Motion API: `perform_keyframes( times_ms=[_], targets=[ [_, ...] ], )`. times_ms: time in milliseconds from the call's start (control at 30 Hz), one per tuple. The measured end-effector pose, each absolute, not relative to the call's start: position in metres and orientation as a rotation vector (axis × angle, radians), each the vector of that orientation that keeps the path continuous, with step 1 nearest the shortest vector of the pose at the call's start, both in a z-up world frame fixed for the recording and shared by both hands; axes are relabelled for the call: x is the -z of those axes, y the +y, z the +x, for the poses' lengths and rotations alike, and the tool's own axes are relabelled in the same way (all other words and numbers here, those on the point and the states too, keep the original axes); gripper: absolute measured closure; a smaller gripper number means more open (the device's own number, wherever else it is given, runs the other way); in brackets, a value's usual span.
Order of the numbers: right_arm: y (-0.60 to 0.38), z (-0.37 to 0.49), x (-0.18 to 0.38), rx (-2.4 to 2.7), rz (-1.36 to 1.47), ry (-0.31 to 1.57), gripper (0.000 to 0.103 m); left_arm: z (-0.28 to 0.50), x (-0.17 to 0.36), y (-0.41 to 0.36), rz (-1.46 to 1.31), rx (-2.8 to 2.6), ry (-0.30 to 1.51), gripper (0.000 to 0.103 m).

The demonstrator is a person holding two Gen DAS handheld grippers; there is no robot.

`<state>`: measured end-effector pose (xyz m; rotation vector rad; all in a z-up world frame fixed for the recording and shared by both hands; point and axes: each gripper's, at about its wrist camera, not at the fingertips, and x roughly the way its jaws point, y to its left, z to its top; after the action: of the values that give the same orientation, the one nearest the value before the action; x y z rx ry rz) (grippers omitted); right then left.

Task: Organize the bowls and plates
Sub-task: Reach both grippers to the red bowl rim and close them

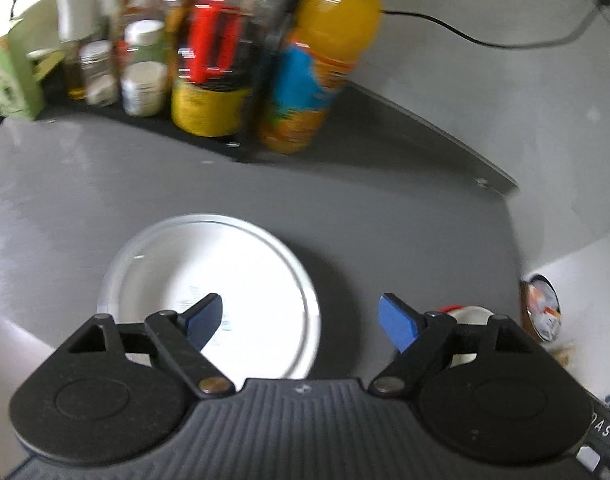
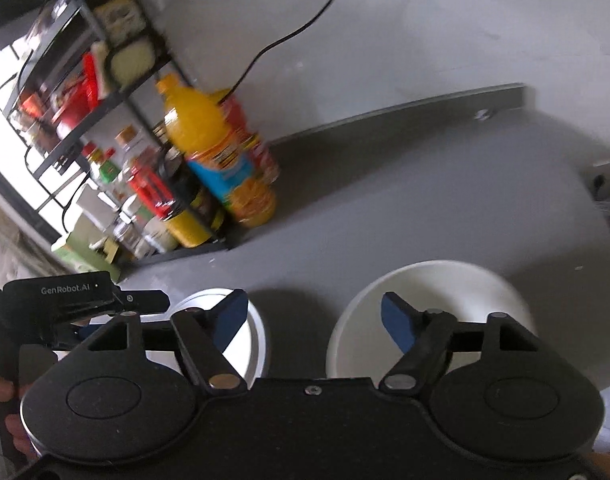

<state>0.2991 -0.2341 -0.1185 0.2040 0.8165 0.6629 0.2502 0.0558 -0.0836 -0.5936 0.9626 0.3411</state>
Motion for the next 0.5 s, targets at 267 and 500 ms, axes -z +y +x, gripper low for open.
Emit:
perform_keyframes(
  times_ms=[267,500],
  targets=[
    [-0.29,0.315,0.132,-0.565,0.225,0.824,0.028,0.286,0.091,-0.006,-0.54,-0.225,1.006,0.019],
    [-0.317,0.327,0.156,-0.502,0.209,0.881,0.028,0.304,0.11,-0.041,-0.52,-0.173,1.055,0.019]
  ],
)
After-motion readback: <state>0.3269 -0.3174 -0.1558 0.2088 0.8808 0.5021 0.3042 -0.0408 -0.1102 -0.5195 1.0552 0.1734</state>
